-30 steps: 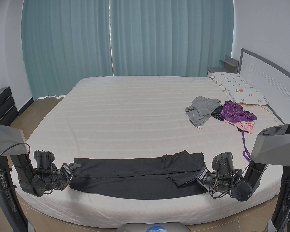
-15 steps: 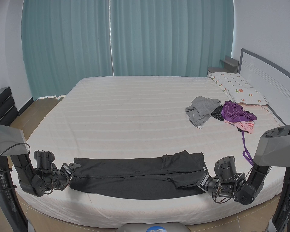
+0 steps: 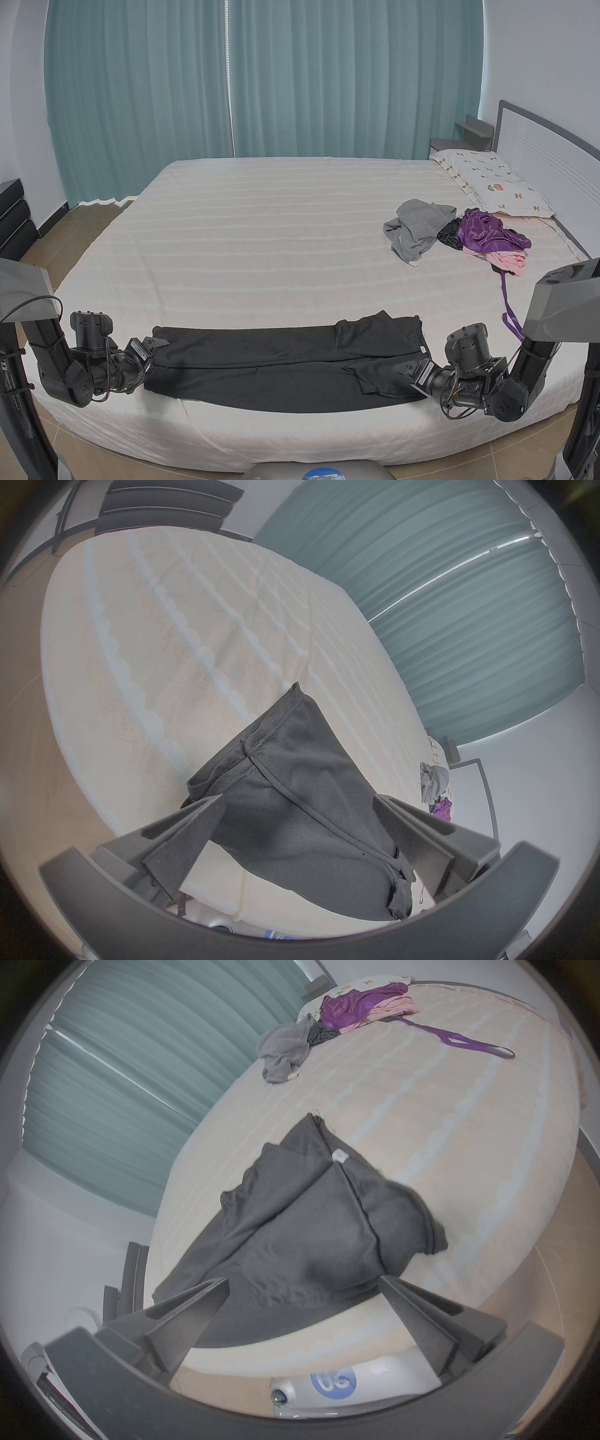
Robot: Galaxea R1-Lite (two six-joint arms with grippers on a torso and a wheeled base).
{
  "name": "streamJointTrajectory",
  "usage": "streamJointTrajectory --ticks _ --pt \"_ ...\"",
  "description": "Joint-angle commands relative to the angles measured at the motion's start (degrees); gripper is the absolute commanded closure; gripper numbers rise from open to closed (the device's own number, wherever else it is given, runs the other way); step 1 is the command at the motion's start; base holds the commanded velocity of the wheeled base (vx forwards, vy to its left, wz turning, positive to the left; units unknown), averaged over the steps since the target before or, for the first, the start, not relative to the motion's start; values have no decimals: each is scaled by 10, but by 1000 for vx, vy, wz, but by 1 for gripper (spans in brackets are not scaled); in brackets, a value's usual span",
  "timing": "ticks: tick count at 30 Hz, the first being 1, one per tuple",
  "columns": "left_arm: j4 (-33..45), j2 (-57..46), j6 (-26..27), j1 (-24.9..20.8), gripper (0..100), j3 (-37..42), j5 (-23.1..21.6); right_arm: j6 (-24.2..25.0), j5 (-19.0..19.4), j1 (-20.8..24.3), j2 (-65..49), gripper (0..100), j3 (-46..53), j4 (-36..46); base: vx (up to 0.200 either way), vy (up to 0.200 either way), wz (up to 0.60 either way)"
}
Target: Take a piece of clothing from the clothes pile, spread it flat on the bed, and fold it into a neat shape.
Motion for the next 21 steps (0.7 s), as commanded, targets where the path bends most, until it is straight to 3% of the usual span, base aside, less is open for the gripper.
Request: streamJointTrajectory --ticks 1,6,10,21 --pt "0 0 -1 0 0 0 -1 0 0 -22 -24 0 -9 0 0 0 0" --pt "0 -3 -1 0 0 -4 6 1 4 -46 -34 0 -24 -4 0 0 0" --pt "-1 -12 -3 1 0 -3 9 6 36 -69 -32 0 -27 -4 0 0 0" --pt "0 -12 -11 1 0 -6 20 16 54 -75 -25 0 -26 -5 0 0 0"
